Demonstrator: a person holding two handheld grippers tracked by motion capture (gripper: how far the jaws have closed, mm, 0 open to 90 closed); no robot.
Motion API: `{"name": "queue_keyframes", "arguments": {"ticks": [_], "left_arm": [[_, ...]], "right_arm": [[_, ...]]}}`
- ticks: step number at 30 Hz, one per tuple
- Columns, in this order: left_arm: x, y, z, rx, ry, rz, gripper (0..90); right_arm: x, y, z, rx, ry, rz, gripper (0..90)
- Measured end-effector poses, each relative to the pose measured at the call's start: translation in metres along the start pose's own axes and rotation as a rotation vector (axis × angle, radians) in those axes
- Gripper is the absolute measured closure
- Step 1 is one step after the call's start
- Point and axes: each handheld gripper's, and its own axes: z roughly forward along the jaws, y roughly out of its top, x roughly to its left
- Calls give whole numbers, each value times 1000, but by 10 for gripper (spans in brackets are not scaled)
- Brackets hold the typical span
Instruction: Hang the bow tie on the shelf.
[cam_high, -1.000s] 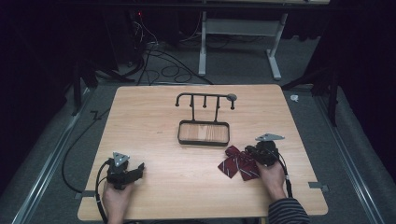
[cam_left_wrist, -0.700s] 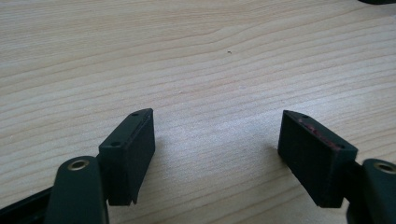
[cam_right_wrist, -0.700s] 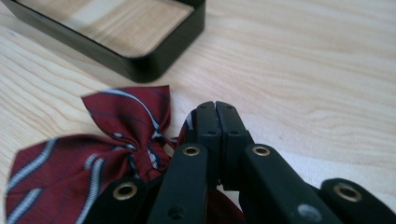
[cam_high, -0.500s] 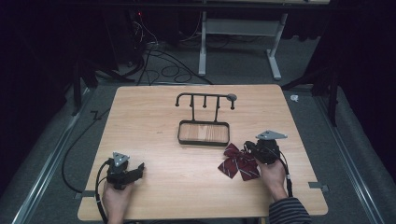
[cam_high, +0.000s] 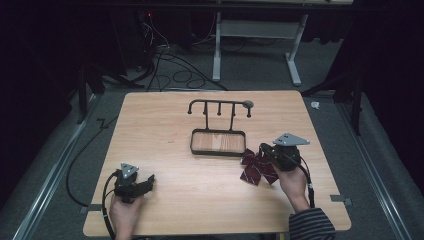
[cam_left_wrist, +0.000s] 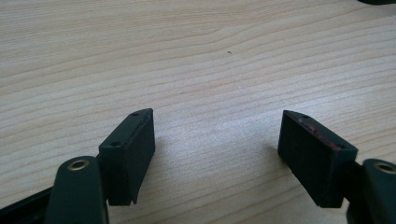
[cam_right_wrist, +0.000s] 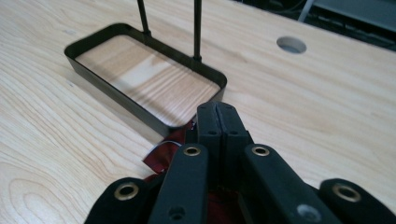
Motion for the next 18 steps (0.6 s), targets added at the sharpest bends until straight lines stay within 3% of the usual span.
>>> {"name": "queue_keyframes", "arguments": {"ticks": [18], "left_arm": [[0, 0, 0, 0, 0, -1, 280]], "right_arm": [[7, 29, -16, -63, 34, -51, 900]]}}
